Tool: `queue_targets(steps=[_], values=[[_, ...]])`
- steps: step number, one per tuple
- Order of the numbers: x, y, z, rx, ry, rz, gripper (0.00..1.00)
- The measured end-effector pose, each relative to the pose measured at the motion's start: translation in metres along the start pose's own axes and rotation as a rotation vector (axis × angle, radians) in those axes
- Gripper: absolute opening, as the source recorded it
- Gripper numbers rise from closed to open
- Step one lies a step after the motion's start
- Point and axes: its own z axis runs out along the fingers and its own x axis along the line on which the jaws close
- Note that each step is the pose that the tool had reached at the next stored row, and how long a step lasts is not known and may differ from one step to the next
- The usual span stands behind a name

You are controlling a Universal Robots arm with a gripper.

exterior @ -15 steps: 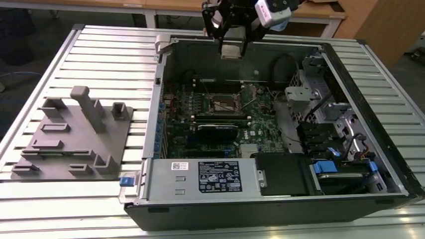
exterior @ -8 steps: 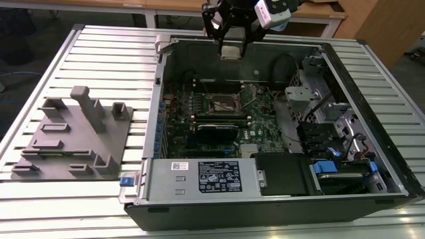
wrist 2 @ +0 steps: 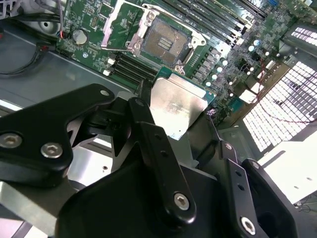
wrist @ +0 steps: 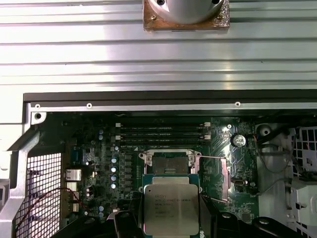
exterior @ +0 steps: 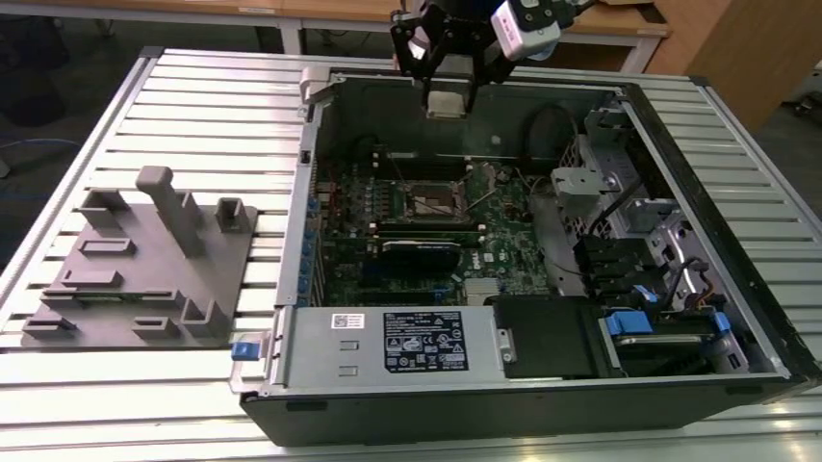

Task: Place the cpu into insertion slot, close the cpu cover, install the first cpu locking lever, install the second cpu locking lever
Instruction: 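Place the cpu into insertion slot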

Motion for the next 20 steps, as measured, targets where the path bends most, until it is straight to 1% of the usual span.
queue_targets(steps=[12, 15, 20], values=[[0.0, -0.0001, 0.0006, 0.0, 0.0, 0.0, 0.54], [0.0, -0.0003, 0.0025, -0.0002, 0.0, 0.0, 0.54], [-0.0001, -0.0007, 0.0079, 0.0, 0.0, 0.0, 0.54]])
